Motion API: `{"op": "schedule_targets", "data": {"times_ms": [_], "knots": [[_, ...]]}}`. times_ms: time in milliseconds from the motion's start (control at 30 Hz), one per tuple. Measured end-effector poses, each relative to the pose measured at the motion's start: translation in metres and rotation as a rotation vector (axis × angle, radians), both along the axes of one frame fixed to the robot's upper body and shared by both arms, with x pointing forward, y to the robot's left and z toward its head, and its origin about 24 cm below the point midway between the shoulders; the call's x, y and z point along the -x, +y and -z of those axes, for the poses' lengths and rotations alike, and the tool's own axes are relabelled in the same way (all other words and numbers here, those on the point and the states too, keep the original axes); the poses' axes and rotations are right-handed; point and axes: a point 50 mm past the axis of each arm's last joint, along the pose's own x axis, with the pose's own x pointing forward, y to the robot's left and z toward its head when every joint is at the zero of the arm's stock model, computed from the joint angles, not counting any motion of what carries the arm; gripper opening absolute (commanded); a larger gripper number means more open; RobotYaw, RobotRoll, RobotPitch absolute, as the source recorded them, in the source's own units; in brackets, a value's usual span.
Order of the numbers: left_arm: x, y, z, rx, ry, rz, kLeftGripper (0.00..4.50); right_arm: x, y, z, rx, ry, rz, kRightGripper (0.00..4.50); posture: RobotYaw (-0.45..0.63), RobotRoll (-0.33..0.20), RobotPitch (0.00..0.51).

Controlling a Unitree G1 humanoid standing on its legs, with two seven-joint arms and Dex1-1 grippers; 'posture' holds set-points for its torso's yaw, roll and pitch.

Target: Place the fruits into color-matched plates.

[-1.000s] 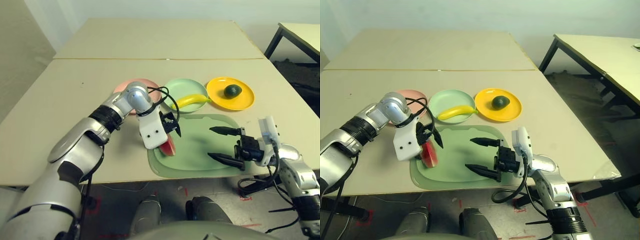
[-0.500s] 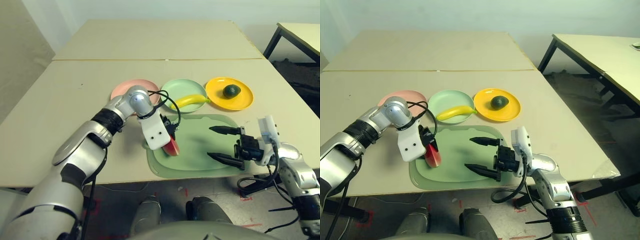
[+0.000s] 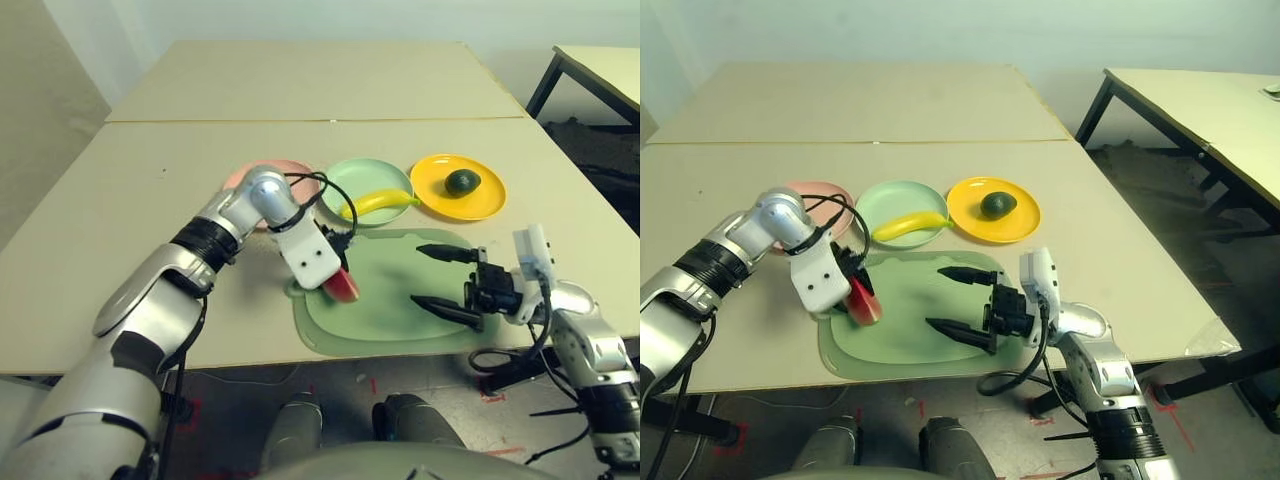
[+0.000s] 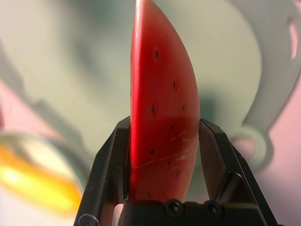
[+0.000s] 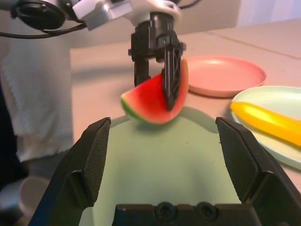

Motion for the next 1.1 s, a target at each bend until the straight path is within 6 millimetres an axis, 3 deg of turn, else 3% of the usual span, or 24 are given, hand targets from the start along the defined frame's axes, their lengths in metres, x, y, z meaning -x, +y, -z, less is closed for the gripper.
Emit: {"op": "schedule_targets", "data": {"times_ms": [267, 467, 667, 933, 967, 1100], "knots": [[-0.026, 0.067, -0.028, -0.003, -0.151, -0.366, 2.2, -0.009, 0.011, 0.006, -0.068, 0.002, 0.095, 4.5, 0.02, 0.0, 0.034], [-0.044, 0.093, -0.03, 0.033, -0.315, -0.63, 2.2, -0.015, 0.02, 0.01, -0.077, 0.003, 0.136, 4.5, 0.02, 0.0, 0.037], [-0.055, 0.098, -0.016, 0.037, -0.391, -0.772, 2.2, -0.013, 0.026, 0.014, -0.071, 0.014, 0.125, 4.5, 0.0, 0.0, 0.035], [-0.057, 0.094, 0.003, 0.019, -0.372, -0.819, 2.2, -0.01, 0.025, 0.018, -0.064, 0.032, 0.131, 4.5, -0.02, 0.0, 0.04], [-0.057, 0.094, 0.004, 0.017, -0.375, -0.817, 2.93, -0.01, 0.026, 0.018, -0.064, 0.033, 0.133, 4.5, -0.02, 0.0, 0.041], [-0.057, 0.094, 0.005, 0.008, -0.387, -0.818, 4.28, -0.008, 0.026, 0.02, -0.063, 0.04, 0.131, 4.5, -0.03, 0.0, 0.042]]}}
